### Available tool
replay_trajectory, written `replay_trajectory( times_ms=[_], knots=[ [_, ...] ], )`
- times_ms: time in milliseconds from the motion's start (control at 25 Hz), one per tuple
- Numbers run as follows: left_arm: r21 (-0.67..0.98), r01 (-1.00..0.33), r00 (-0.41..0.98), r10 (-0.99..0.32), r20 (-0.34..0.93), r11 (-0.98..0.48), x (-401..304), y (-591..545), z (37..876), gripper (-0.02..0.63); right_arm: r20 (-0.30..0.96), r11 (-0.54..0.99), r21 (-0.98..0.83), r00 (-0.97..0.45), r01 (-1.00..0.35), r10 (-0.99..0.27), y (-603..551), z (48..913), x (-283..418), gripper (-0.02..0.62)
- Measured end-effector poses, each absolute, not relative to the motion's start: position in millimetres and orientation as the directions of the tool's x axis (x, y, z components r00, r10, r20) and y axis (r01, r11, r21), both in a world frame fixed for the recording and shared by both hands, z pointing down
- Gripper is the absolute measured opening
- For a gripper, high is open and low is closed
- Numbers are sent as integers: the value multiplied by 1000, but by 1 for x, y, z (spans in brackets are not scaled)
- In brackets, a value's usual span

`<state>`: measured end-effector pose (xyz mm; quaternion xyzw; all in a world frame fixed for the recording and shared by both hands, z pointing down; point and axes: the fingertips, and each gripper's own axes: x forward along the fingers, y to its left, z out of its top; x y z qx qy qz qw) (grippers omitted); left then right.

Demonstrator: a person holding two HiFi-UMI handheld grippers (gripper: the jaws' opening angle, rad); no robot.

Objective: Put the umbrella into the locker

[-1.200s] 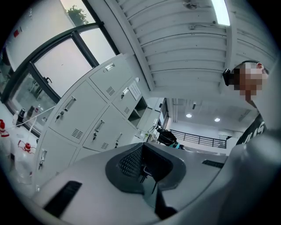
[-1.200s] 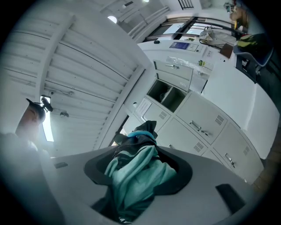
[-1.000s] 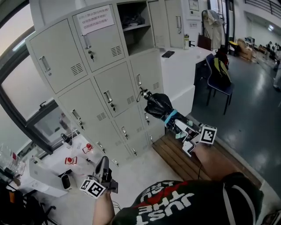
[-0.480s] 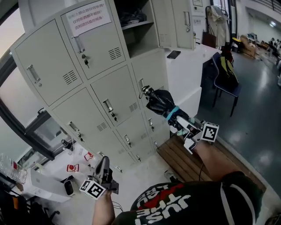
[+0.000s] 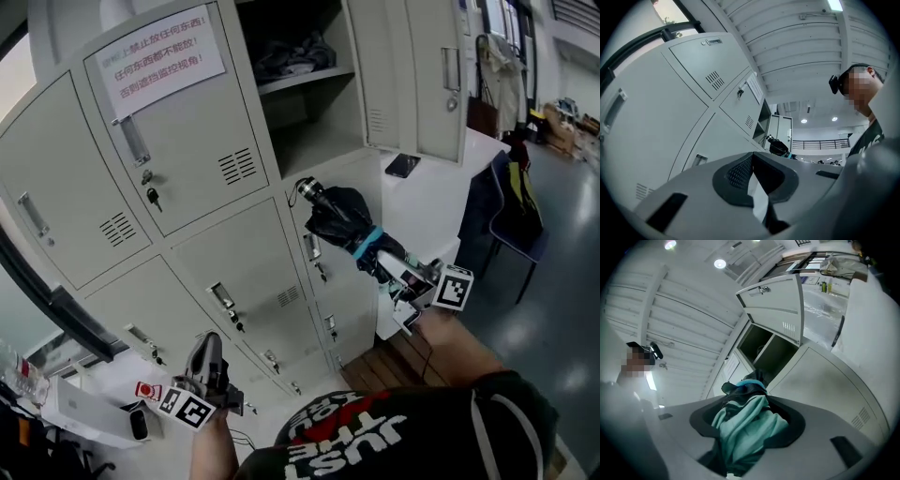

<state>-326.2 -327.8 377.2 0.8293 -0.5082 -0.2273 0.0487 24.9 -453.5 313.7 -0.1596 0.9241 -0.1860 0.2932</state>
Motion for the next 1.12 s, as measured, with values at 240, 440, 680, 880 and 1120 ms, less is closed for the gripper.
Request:
replay_trajectory(
  times_ms=[240, 440, 680, 880, 1120],
  knots=[
    [238, -847, 371, -849, -375, -475, -308, -399, 332, 9, -523, 908, -384, -770, -170, -365, -519, 275, 40, 239],
    [160, -870, 380, -840, -387, -467, -309, -418, 303, 9, -531, 915, -342, -758, -216, -378, -535, 258, 40, 239],
    [83, -856, 448, -813, -373, -510, -304, -435, 248, 9, -551, 910, -242, -723, -338, -416, -534, 208, 39, 238],
    [4, -852, 486, -794, -366, -523, -296, -439, 196, 9, -552, 878, -161, -696, -451, -459, -528, 161, 43, 236],
    [-71, -821, 550, -753, -362, -566, -270, -446, 137, 9, -561, 840, -51, -680, -540, -472, -527, 102, 48, 236]
  ],
)
